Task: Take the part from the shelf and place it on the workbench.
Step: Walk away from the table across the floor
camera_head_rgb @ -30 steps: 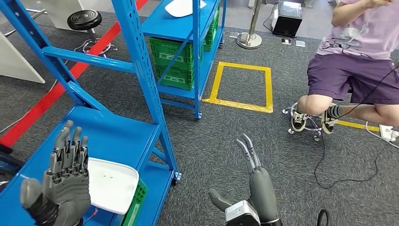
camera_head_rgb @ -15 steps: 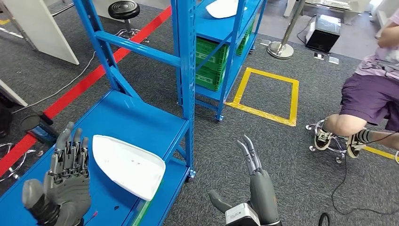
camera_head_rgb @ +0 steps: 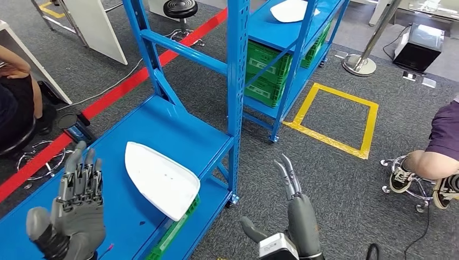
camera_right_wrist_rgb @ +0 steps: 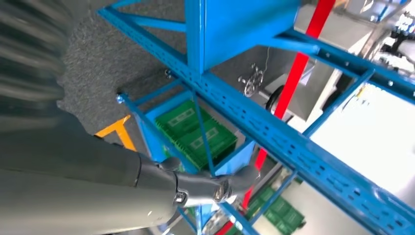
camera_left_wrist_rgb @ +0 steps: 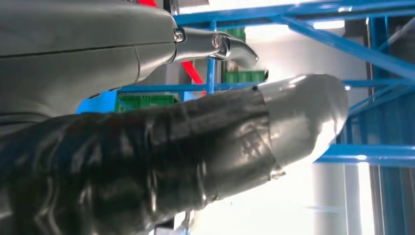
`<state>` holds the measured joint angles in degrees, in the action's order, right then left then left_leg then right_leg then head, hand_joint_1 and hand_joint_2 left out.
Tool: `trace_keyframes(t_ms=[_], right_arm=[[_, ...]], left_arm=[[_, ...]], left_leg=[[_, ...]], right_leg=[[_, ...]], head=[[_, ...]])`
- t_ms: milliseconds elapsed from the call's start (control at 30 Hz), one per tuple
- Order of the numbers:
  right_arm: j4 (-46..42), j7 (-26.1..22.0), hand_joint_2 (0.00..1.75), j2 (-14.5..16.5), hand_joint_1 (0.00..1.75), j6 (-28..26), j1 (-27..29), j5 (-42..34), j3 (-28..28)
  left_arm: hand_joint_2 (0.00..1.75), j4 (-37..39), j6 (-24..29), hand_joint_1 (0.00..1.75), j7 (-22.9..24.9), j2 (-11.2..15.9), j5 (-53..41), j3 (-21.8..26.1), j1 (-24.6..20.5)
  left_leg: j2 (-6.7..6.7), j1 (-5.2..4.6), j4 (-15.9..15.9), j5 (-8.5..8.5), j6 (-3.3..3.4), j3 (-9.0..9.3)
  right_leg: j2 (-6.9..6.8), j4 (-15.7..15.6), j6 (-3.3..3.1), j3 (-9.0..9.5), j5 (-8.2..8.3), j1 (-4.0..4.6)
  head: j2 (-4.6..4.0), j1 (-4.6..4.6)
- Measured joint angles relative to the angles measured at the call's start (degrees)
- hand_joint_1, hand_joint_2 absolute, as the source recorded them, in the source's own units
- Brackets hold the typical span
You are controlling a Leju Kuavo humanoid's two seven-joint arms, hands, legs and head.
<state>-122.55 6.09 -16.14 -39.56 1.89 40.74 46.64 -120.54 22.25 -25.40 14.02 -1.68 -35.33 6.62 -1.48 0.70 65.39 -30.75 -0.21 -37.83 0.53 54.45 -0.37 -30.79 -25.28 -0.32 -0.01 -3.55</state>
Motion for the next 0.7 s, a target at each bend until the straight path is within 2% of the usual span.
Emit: trace_keyframes(t_ms=[33,67,100,133,167,233,267,300,367,433,500,533,567,600,633,700], right_arm=[[0.0,0.0,1.75,0.0,0.00,0.0,0.0,0.0,0.0],[0.0,0.0,1.75,0.0,0.00,0.0,0.1,0.0,0.0],[0.0,0.0,1.75,0.0,0.00,0.0,0.1,0.0,0.0],[0.0,0.0,1.75,0.0,0.00,0.0,0.1,0.0,0.0],[0.0,0.0,1.75,0.0,0.00,0.0,0.1,0.0,0.0],[0.0,0.0,1.75,0.0,0.00,0.0,0.1,0.0,0.0],[0.0,0.0,1.75,0.0,0.00,0.0,0.1,0.0,0.0],[0.0,0.0,1.75,0.0,0.00,0.0,0.1,0.0,0.0],[0.0,0.0,1.75,0.0,0.00,0.0,0.1,0.0,0.0],[0.0,0.0,1.75,0.0,0.00,0.0,0.1,0.0,0.0],[0.0,0.2,1.75,-0.1,0.00,0.0,0.1,-0.1,0.0],[0.0,0.3,1.75,-0.1,0.00,0.0,0.2,-0.2,0.0],[0.0,0.4,1.75,-0.1,0.00,0.0,0.2,-0.2,0.0],[0.0,0.5,1.75,-0.2,0.00,0.0,0.2,-0.3,0.0],[-0.1,0.5,1.75,-0.2,0.00,0.0,0.3,-0.3,0.0],[-0.2,0.6,1.75,-0.3,0.00,0.0,0.3,-0.3,0.0]], left_arm=[[0.00,0.0,0.0,0.00,0.0,0.0,0.0,0.0,0.0],[0.00,0.1,0.1,0.00,0.0,0.0,0.0,0.0,0.0],[0.00,0.1,0.1,0.00,0.0,0.0,0.0,0.0,0.1],[0.00,0.2,0.1,0.00,0.0,0.0,0.0,0.0,0.1],[0.00,0.2,0.1,0.00,0.0,0.0,0.0,0.0,0.1],[0.00,0.2,0.1,0.00,0.0,0.0,0.0,0.0,0.1],[0.00,0.1,0.1,0.00,0.0,0.0,0.0,0.0,0.0],[0.00,0.1,0.1,0.00,0.0,0.0,0.0,0.1,0.0],[0.00,0.1,0.1,0.00,0.0,0.0,0.0,0.1,0.1],[0.00,0.1,0.1,0.00,0.1,0.0,0.0,0.1,0.1],[0.00,0.1,0.1,0.00,0.5,-0.1,0.0,0.1,0.1],[0.00,0.1,0.1,0.00,0.6,-0.1,0.0,0.1,0.1],[0.00,0.1,0.1,0.00,0.8,-0.1,0.0,0.1,0.1],[0.00,0.1,0.1,0.00,0.9,-0.1,0.0,0.1,0.1],[0.00,0.1,0.1,0.00,0.9,-0.1,0.0,0.1,0.1],[0.00,0.1,0.1,0.00,1.0,-0.1,0.0,0.1,0.1]], left_leg=[[0.60,0.09,3.8,-1.52,-0.17,-1.66],[0.89,0.14,6.3,-2.24,-0.32,-2.67],[1.06,0.17,7.0,-2.05,-0.42,-2.75],[1.33,0.19,5.1,-0.87,-0.44,-1.50],[1.93,0.18,1.2,0.84,-0.38,0.88],[3.98,-0.06,-6.6,2.78,0.05,5.43],[4.59,-0.22,-8.8,3.07,0.35,6.66],[4.73,-0.40,-9.5,2.88,0.69,6.91],[3.63,-0.42,-9.6,3.26,1.38,6.89],[2.70,-0.17,-9.8,3.85,2.06,7.11],[1.77,-0.01,-9.9,4.34,2.46,6.98],[1.22,-0.01,-9.8,4.49,2.56,6.77],[0.58,-0.04,-9.7,4.57,2.58,6.55],[-0.06,-0.06,-9.6,4.63,2.58,6.40],[-0.69,-0.07,-9.5,4.64,2.56,6.32],[-2.01,-0.05,-9.3,4.66,2.47,6.27]], right_leg=[[-0.72,0.1,-0.08,-0.13,0.03,0.06],[-1.43,0.1,-0.09,-0.26,0.05,0.11],[-2.14,0.2,-0.10,-0.38,0.05,0.13],[-2.73,0.4,-0.07,-0.48,0.04,0.14],[-3.28,0.5,0.02,-0.53,0.00,0.14],[-4.18,1.1,0.49,-0.59,-0.21,0.27],[-4.55,1.3,0.84,-0.61,-0.32,0.33],[-4.92,1.5,1.20,-0.58,-0.40,0.38],[-5.51,1.6,1.95,-0.52,-0.49,0.27],[-3.99,3.4,2.79,-1.39,-2.03,0.07],[-1.65,9.4,3.40,-3.91,-5.76,-0.09],[-1.17,13.4,3.54,-5.48,-7.65,-0.13],[-1.04,16.8,3.61,-6.81,-8.77,-0.14],[-1.00,18.5,3.59,-7.49,-8.90,-0.16],[-0.96,18.2,3.50,-7.27,-8.00,-0.17],[0.02,11.4,2.98,-4.29,-3.93,-0.19]], head=[[0.01,-0.32],[0.01,-0.49],[0.00,-0.64],[-0.01,-0.81],[-0.01,-0.96],[0.00,-1.08],[0.01,-1.02],[0.01,-0.91],[0.00,-0.70],[-0.01,-0.49],[0.00,0.05],[0.00,0.33],[0.00,0.54],[0.00,0.70],[-0.01,0.85],[-0.01,1.14]])
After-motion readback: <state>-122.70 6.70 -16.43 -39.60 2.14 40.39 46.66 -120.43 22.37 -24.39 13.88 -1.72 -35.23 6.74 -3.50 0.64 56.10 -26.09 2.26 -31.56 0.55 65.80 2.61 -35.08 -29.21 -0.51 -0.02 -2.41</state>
